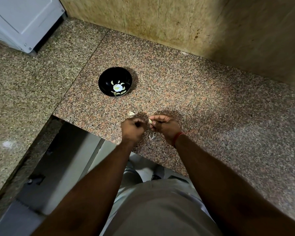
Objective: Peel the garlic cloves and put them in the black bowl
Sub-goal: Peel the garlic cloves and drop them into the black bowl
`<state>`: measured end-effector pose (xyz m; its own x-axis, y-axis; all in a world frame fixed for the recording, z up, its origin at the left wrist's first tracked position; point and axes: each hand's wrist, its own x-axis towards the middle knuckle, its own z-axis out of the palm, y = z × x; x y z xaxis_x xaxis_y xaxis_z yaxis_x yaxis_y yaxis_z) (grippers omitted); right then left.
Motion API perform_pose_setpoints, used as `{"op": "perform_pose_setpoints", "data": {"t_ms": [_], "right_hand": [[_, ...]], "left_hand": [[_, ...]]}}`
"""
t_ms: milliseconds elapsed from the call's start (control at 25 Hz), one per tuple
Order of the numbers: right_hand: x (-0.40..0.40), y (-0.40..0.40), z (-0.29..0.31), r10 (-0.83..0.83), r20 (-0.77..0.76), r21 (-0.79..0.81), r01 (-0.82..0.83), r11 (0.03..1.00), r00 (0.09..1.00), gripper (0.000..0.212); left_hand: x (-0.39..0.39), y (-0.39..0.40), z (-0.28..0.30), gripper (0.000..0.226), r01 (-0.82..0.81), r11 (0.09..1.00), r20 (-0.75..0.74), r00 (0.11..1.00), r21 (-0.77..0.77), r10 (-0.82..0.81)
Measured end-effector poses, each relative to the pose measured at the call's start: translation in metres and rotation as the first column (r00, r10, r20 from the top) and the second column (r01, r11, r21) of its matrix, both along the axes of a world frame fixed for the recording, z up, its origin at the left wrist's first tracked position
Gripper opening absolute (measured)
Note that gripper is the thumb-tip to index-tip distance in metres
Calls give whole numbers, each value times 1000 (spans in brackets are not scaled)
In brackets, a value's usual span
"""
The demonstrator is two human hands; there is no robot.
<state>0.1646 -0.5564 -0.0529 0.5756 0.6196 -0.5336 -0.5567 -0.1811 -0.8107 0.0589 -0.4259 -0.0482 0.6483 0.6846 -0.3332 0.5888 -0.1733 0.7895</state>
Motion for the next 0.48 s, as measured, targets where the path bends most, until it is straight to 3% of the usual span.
{"op": "perform_pose_setpoints", "data": {"t_ms": [160,360,480], "right_hand": [[-3,5,3,-12,34,-10,12,1000,999,25],[1,4,4,-15,33,-12,15,1000,999,22],[5,3,4,-14,44,-24,15,1000,999,21]], "left_hand": [[10,-2,2,4,-111,961,103,985,-253,140],[17,-2,6,8,-306,809,17,932,-501,363],[17,-3,5,5,-335,755,-3,915,-563,403]]}}
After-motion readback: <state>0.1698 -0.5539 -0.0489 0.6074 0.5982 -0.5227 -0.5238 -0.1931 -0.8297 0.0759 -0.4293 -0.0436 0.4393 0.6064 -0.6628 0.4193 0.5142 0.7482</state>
